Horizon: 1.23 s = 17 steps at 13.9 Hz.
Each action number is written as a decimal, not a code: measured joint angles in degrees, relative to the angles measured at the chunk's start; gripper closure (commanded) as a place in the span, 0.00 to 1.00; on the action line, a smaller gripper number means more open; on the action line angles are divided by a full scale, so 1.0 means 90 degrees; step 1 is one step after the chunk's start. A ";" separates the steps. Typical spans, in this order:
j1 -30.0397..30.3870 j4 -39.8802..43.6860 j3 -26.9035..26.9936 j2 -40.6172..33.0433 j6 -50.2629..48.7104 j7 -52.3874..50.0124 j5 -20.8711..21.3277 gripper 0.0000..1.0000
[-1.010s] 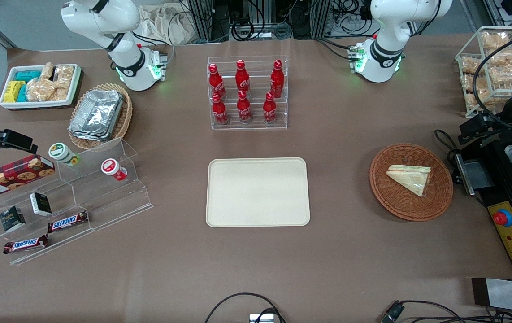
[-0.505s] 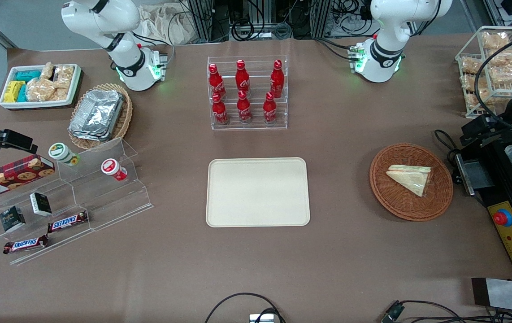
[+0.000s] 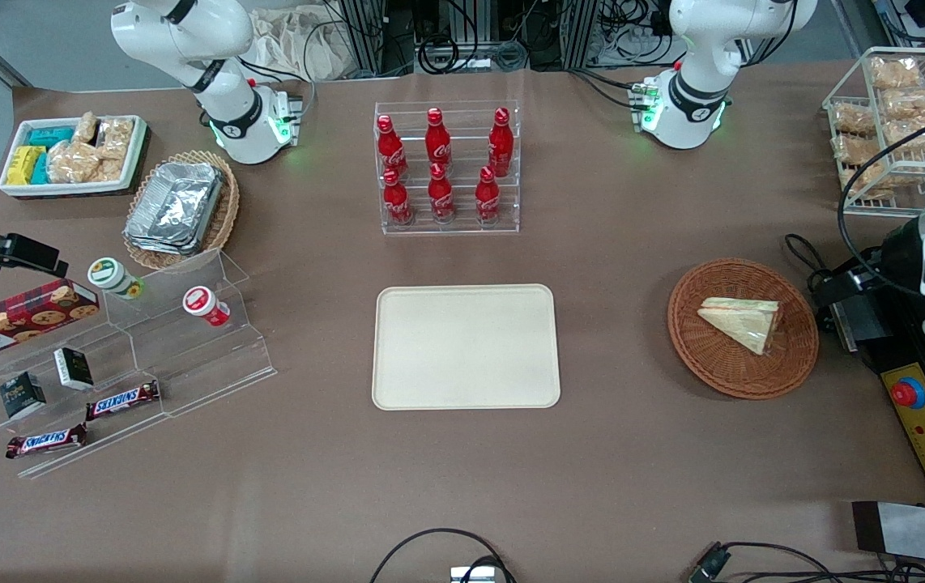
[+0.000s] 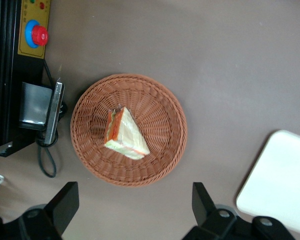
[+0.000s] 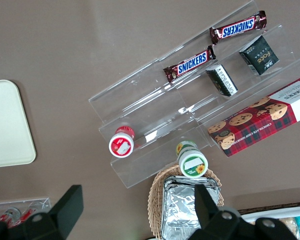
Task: Place sandwich from basket to tray
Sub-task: 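Move the left gripper over the wicker basket above the sandwich, then lower the open left gripper and close it on the wrapped sandwich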
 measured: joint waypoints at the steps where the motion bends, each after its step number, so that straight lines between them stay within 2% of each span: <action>1: 0.0041 -0.0215 0.0021 -0.0035 0.0244 -0.0222 -0.0001 0.00; 5: 0.0159 -0.1235 0.0052 -0.0305 0.1165 -0.0862 -0.0003 0.00; 13: 0.0373 -0.3439 0.0072 -0.0646 0.3027 -0.1319 -0.0084 0.00; 17: 0.0530 -0.4081 0.0077 -0.0646 0.3841 -0.1322 -0.0160 0.00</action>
